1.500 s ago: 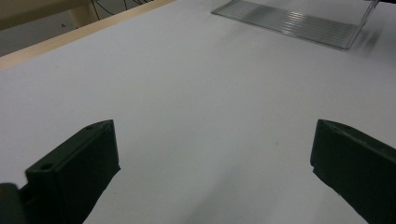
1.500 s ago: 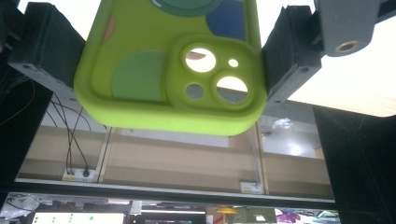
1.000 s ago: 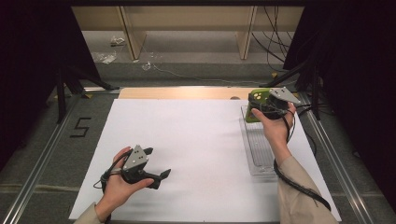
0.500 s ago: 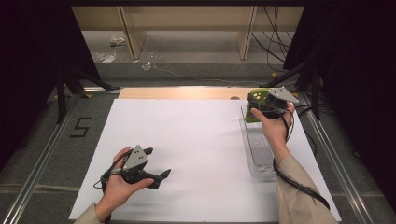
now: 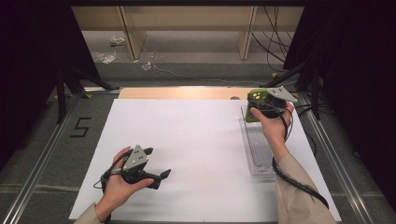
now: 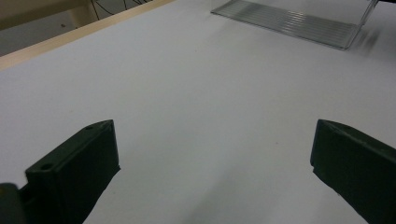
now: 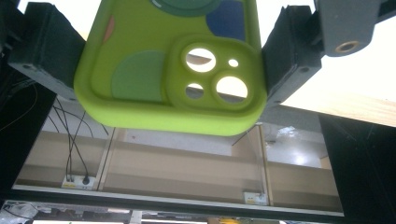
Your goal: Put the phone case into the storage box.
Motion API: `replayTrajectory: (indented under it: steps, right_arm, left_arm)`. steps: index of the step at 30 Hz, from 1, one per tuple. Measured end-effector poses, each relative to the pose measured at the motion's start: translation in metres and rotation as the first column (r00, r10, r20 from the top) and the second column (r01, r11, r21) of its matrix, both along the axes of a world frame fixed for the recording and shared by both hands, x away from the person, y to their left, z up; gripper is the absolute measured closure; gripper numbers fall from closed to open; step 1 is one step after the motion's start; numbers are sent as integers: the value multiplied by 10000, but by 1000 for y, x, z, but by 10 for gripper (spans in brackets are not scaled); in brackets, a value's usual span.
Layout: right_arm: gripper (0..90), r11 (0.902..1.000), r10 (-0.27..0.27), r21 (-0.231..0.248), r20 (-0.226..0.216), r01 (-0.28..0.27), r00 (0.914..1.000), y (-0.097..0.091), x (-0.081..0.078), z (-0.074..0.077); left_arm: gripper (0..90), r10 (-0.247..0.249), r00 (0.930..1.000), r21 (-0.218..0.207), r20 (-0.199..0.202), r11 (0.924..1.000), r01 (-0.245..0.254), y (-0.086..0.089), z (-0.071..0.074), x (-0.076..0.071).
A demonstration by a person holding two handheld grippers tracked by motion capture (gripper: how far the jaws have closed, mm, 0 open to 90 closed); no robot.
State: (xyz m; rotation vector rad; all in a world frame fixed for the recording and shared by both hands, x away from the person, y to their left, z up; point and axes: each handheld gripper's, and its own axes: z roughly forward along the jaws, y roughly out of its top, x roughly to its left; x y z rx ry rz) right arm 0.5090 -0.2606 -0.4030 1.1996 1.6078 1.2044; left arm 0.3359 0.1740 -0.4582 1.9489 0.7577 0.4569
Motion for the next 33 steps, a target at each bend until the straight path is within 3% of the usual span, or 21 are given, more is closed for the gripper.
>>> replayTrajectory:
  steps: [33]
  right_arm:
    - [169,9999,-63,-104,-164,62,9998,1,12,-7]
  left_arm:
    - [5,4,10000,-12,-15,10000,-4,0,0,0]
